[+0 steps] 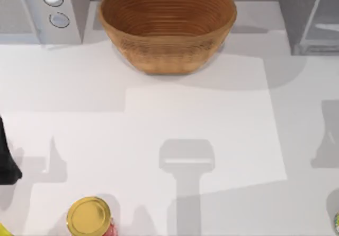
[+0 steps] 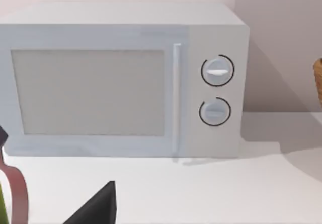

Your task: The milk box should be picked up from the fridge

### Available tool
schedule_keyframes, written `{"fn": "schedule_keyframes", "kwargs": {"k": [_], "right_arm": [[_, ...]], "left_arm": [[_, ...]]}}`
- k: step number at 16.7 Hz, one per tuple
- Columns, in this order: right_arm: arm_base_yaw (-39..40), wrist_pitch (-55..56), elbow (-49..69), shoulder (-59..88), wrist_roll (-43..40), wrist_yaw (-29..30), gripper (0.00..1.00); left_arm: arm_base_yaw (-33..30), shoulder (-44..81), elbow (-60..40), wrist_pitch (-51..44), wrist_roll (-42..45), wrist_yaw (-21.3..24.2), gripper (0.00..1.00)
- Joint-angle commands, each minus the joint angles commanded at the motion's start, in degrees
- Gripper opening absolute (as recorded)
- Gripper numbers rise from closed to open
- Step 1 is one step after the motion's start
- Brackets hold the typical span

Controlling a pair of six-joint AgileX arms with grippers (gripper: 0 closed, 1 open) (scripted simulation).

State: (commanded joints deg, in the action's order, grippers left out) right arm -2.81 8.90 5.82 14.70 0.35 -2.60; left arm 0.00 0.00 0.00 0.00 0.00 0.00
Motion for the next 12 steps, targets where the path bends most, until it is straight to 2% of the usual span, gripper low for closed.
{"fn": "schedule_keyframes", "kwargs": {"k": [5,12], "right_arm": [[2.6,-8.2,-5.4,-13.5,-0.3,2.4,0.0],[2.7,-8.8,-5.7,-14.4,-0.2,2.5,0.0]], "left_arm": [[0.0,0.0,0.0,0.0,0.0,0.0,1.0],[0.0,0.0,0.0,0.0,0.0,0.0,1.0]]}}
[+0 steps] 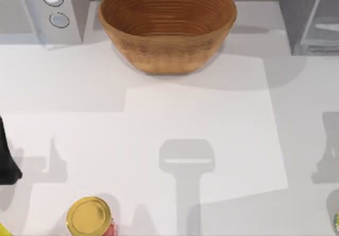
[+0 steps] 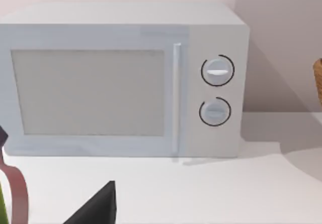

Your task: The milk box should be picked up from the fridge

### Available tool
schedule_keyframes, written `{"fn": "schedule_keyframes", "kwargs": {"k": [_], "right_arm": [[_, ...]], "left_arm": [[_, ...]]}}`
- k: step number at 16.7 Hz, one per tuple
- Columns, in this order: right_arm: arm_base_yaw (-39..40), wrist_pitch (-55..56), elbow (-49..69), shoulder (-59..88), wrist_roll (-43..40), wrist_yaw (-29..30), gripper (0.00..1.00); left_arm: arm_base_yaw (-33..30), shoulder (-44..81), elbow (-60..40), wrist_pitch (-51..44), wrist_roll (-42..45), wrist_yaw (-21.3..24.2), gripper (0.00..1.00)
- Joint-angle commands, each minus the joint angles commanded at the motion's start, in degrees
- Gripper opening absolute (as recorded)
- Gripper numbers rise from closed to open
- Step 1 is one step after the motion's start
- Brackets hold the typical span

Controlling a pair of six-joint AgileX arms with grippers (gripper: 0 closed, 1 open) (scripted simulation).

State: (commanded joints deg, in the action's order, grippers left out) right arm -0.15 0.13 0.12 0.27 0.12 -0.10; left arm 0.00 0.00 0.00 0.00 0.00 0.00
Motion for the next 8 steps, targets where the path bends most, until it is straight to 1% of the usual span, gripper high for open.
{"fn": "schedule_keyframes", "kwargs": {"k": [2,4,8], "right_arm": [[1.1,1.8,0.2,1.8,0.0,-0.1,0.0],[3.5,6.1,0.6,6.0,0.0,-0.2,0.0],[10.8,21.1,1.7,21.5,0.2,-0.4,0.0]], "left_arm": [[0.0,0.0,0.0,0.0,0.0,0.0,1.0],[0.0,0.0,0.0,0.0,0.0,0.0,1.0],[0.0,0.0,0.0,0.0,0.0,0.0,1.0]]}}
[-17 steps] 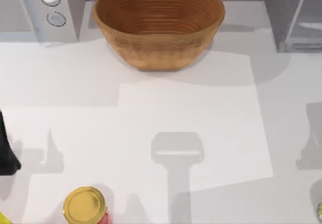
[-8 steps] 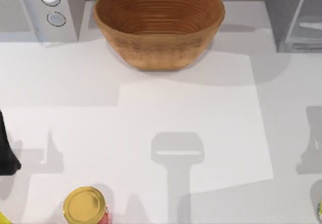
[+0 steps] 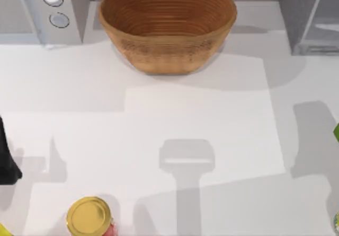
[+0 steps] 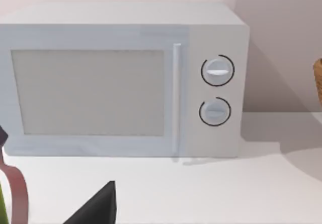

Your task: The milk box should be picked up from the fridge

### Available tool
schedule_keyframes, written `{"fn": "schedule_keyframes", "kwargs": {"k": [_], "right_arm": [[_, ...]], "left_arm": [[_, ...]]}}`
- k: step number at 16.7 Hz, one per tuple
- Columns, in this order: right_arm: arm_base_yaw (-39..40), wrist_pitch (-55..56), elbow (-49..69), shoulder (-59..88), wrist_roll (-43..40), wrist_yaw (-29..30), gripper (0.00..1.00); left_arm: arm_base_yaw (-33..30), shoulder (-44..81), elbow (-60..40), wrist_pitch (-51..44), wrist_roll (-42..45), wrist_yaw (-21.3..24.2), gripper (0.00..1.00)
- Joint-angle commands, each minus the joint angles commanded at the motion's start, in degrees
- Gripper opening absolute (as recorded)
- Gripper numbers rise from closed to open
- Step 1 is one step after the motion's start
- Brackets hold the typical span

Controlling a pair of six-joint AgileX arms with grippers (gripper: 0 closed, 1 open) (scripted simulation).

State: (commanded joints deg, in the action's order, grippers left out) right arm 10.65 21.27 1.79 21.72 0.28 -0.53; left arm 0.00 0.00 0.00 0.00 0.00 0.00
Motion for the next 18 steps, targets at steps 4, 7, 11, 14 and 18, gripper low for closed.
{"fn": "schedule_keyframes", "kwargs": {"k": [4,7,11,14,18], "right_arm": [[9.0,18.9,1.0,20.9,0.3,-0.2,0.0],[15.8,32.5,1.5,36.2,0.7,-0.5,0.0],[23.6,47.9,2.5,52.7,0.9,-0.7,0.0],[27.9,56.9,3.2,61.9,0.8,-0.9,0.0],[30.6,62.5,3.7,67.5,0.7,-1.0,0.0]], "left_arm": [[0.0,0.0,0.0,0.0,0.0,0.0,1.0],[0.0,0.0,0.0,0.0,0.0,0.0,1.0],[0.0,0.0,0.0,0.0,0.0,0.0,1.0],[0.0,0.0,0.0,0.0,0.0,0.0,1.0],[0.0,0.0,0.0,0.0,0.0,0.0,1.0]]}}
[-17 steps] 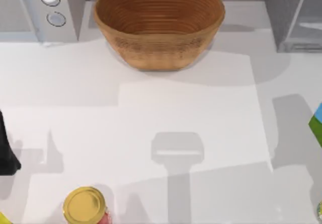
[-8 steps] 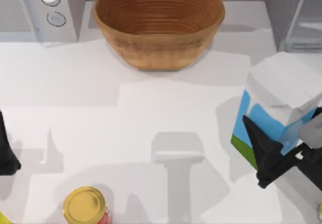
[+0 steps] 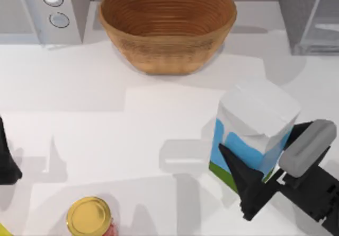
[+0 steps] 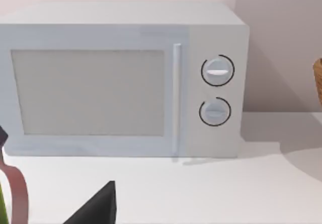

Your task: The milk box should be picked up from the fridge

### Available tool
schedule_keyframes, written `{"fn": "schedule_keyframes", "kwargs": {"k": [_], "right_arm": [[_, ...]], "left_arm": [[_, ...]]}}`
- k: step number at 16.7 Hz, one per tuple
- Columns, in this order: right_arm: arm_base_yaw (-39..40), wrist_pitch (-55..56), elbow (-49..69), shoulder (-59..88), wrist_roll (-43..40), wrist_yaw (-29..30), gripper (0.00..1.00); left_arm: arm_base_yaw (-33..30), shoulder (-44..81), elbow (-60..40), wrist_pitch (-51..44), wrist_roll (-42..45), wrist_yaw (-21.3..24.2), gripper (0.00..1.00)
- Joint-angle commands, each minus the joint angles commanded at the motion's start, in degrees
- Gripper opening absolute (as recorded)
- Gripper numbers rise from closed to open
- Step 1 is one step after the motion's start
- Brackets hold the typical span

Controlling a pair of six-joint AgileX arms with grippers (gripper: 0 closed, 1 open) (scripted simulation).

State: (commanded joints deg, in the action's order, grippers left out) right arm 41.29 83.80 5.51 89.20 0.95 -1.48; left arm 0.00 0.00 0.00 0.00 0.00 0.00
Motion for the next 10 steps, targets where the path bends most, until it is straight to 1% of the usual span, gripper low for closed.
{"fn": "schedule_keyframes", "kwargs": {"k": [6,10], "right_arm": [[-0.1,0.5,0.3,0.9,0.1,-0.1,0.0],[0.4,5.7,4.4,9.7,0.1,0.3,0.0]], "left_arm": [[0.0,0.0,0.0,0.0,0.0,0.0,1.0],[0.0,0.0,0.0,0.0,0.0,0.0,1.0]]}}
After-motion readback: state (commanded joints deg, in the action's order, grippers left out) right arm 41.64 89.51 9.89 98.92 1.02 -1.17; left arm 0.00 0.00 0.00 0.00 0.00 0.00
